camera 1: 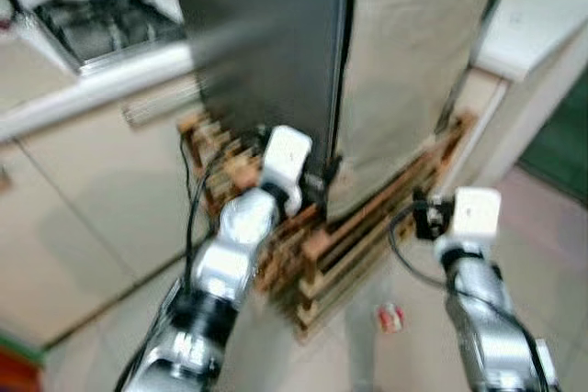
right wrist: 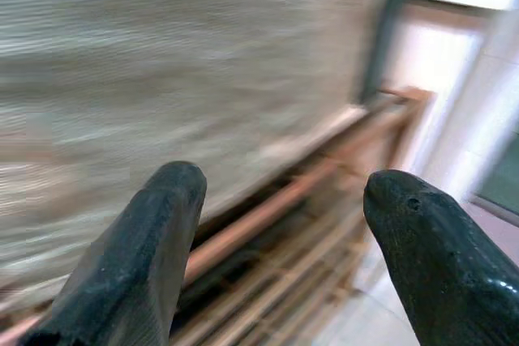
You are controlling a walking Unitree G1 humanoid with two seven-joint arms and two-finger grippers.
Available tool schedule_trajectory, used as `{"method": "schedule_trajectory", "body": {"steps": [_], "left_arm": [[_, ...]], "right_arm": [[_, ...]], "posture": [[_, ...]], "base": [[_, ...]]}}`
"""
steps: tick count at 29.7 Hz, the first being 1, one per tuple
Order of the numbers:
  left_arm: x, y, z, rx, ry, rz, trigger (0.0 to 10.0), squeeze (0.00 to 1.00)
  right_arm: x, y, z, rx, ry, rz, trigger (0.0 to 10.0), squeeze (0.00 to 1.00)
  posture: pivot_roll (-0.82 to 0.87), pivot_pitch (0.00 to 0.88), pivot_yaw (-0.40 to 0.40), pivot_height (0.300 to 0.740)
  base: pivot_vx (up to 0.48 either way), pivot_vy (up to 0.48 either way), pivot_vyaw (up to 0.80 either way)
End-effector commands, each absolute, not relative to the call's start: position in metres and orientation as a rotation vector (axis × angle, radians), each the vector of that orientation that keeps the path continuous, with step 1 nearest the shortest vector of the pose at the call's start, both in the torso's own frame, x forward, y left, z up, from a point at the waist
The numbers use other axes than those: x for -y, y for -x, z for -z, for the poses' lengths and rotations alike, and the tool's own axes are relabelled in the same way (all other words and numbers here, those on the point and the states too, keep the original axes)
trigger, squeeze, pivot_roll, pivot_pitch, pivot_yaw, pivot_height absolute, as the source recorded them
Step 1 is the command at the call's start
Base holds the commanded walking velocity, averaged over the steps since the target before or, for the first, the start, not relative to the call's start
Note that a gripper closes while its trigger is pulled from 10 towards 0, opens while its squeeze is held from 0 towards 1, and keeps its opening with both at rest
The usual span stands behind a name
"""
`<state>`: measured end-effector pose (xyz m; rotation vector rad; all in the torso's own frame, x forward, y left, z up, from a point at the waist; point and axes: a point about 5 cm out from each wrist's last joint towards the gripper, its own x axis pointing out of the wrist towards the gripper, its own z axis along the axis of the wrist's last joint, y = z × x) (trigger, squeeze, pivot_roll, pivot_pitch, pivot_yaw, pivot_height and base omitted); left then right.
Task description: Restocking fridge
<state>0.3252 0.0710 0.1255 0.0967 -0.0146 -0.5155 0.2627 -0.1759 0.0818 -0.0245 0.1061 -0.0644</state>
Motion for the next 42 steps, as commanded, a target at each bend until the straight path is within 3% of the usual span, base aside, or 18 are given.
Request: {"method": "schedule_trajectory", "body": {"steps": [1,14,19,30,42], "left_arm": [[-0.07,-0.326,-0.128,0.017,-0.086,0.512,10.0,0.0],[-0.037,-0.336,-0.146,0.018,-0.052,0.657,10.0,0.0],[-0.034,-0.338,-0.148,0.015,-0.035,0.66,10.0,0.0],[-0.034,-0.338,-0.147,0.017,-0.032,0.655,10.0,0.0],[-0.029,-0.347,-0.156,0.035,-0.015,0.634,10.0,0.0]], "right_arm": [[0.178,-0.263,-0.084,-0.095,0.029,0.065,10.0,0.0],[0.177,-0.265,-0.085,-0.088,0.032,0.061,10.0,0.0],[0.181,-0.265,-0.085,-0.098,0.04,0.081,10.0,0.0],[0.183,-0.264,-0.084,-0.091,0.047,0.08,10.0,0.0],[0.181,-0.266,-0.082,-0.094,0.047,0.072,10.0,0.0]], "posture": [[0.02,0.005,0.022,0.74],[0.01,0.0,0.02,0.74],[0.01,0.0,0.02,0.74],[0.01,0.0,0.019,0.74],[0.01,0.0,0.015,0.74]], "base": [[0.0,0.0,0.0],[0.0,0.0,0.0],[0.0,0.0,0.0],[0.0,0.0,-0.68],[0.0,0.0,0.0]]}}
